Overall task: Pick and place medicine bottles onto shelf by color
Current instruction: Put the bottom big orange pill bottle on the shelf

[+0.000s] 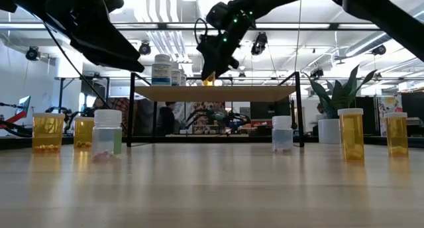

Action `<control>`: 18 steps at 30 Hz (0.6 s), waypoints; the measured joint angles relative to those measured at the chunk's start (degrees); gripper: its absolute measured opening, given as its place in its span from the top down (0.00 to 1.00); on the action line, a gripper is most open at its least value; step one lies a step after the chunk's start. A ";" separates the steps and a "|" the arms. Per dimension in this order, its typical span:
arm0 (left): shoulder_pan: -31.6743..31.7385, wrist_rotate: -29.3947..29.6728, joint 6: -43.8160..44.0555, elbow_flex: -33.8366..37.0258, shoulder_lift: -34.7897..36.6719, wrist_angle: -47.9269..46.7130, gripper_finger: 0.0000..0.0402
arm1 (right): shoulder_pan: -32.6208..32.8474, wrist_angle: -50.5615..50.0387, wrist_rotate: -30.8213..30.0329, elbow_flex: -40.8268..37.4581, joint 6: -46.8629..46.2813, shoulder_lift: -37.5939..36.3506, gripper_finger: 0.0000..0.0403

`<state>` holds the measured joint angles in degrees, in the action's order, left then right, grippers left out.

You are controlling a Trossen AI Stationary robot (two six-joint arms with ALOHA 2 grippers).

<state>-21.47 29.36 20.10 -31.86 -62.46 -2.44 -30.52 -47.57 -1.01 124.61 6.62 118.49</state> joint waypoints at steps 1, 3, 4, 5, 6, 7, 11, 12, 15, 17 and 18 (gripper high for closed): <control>0.00 0.00 0.09 0.00 0.00 0.00 0.22 | 0.00 -0.27 -0.08 -0.31 -0.03 -0.07 0.52; 0.00 0.00 0.13 0.00 0.00 0.00 0.22 | 0.00 -0.33 -0.23 -0.82 -0.05 -0.08 0.48; 0.00 0.01 0.14 0.00 0.00 0.02 0.22 | 0.00 -0.31 -0.24 -0.97 -0.10 -0.08 0.46; 0.00 0.02 0.16 0.00 0.00 0.01 0.22 | -0.02 -0.35 -0.27 -1.12 -0.09 -0.08 0.43; 0.00 0.01 0.22 0.00 0.00 0.00 0.22 | 0.00 -0.28 -0.31 -1.27 0.00 -0.08 0.41; 0.00 0.02 0.32 0.00 0.00 0.01 0.22 | 0.00 -0.22 -0.31 -1.39 0.08 -0.14 0.40; 0.00 -0.15 0.48 0.00 0.00 0.00 0.22 | 0.00 -0.47 -0.31 -1.48 1.45 -0.18 0.34; 0.00 -0.34 0.49 0.00 -0.01 0.00 0.22 | 0.00 -0.48 -0.32 -1.50 1.89 -0.32 0.33; 0.00 -0.46 0.52 0.00 -0.24 -0.02 0.22 | 0.00 -0.44 -0.37 -1.52 2.45 -1.08 0.29; 0.00 -0.48 0.56 0.00 -0.24 0.14 0.22 | 0.00 -0.31 -0.38 -1.47 3.00 -1.85 0.26; 0.00 -0.50 0.54 0.00 -0.24 0.35 0.22 | 0.00 -0.37 -0.42 -1.29 3.06 -2.20 0.26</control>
<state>-21.47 28.87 20.64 -31.86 -62.70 -2.09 -30.52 -47.94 -1.43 123.32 9.67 116.29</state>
